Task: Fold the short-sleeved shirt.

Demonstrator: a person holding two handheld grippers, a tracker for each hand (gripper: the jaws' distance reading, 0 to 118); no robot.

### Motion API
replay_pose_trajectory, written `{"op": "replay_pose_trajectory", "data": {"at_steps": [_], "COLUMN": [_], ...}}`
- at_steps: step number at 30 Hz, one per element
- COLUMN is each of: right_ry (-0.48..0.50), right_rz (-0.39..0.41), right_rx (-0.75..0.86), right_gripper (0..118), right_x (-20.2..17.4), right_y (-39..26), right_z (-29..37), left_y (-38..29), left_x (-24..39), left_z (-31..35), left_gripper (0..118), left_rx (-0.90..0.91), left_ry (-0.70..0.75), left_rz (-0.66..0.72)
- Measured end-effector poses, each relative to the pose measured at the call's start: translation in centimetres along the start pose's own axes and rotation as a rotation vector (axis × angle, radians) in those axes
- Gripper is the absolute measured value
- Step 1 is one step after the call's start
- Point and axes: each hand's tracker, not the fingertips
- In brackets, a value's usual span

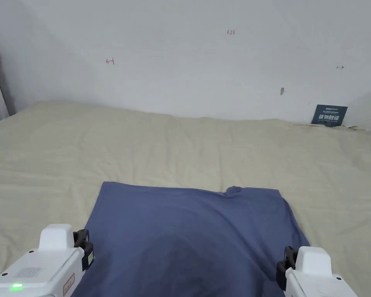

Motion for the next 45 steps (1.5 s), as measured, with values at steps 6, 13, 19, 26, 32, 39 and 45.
{"op": "replay_pose_trajectory", "data": {"at_steps": [6, 13, 19, 26, 32, 39, 45], "right_ry": [0.004, 0.010, 0.014, 0.006, 0.004, 0.000, 0.012], "right_rz": [0.007, 0.014, 0.015, 0.013, 0.017, 0.023, 0.013], "right_rx": [-0.037, -0.091, -0.130, -0.156, -0.170, -0.176, -0.186], "right_gripper": [0, 0, 0, 0, 0, 0, 0], "right_x": [0.0, 0.3, 0.6, 0.8, 0.9, 1.0, 0.6], "right_y": [0.0, -1.3, -2.4, -3.0, -3.2, -3.3, -3.6], "right_z": [0.3, 0.3, 0.3, 0.2, 0.2, 0.4, 0.1], "left_y": [0.7, -0.5, -2.8, -4.4, -5.5, -5.8, -7.4], "left_x": [-3.3, -6.4, -7.9, -7.5, -6.4, -7.5, -6.2], "left_z": [0.2, 1.1, -0.2, -2.2, -3.1, -3.2, -4.2], "left_gripper": [0, 0, 0, 55, 87, 87, 75], "left_rx": [-0.182, -0.429, -0.578, -0.647, -0.704, -0.716, -0.731], "left_ry": [-0.054, -0.109, -0.052, -0.017, 0.017, 0.059, 0.076], "left_rz": [0.021, 0.075, 0.153, 0.179, 0.123, 0.054, 0.006]}}
